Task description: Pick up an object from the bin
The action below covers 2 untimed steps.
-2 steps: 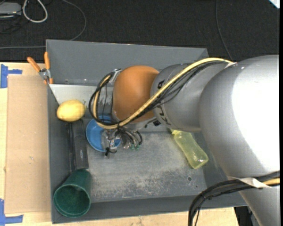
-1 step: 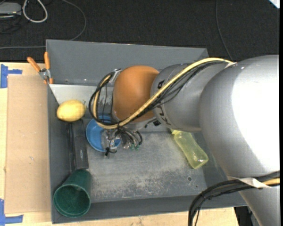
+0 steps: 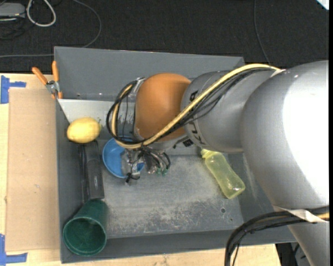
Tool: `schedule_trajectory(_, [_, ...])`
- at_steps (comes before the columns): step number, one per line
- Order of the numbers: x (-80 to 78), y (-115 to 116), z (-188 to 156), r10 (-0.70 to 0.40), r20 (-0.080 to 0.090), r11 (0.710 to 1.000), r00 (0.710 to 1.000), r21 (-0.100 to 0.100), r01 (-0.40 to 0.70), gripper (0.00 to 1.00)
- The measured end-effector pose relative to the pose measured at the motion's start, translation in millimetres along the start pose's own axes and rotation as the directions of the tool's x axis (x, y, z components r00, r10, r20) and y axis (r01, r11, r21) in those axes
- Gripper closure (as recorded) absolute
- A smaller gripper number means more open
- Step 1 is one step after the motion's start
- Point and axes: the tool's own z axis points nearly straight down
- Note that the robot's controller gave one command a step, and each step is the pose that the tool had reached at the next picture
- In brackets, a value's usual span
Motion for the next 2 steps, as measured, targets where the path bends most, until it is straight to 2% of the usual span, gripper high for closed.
schedule_trajectory(1, [-1.3, 0.7, -47.6, 0.001, 0.007, 1.0, 1.0, -0.001, -0.001, 1.0])
schedule_trajectory(2, [-1.6, 1.0, -77.0, 0.001, 0.01, 1.0, 1.0, -0.001, -0.001, 1.0])
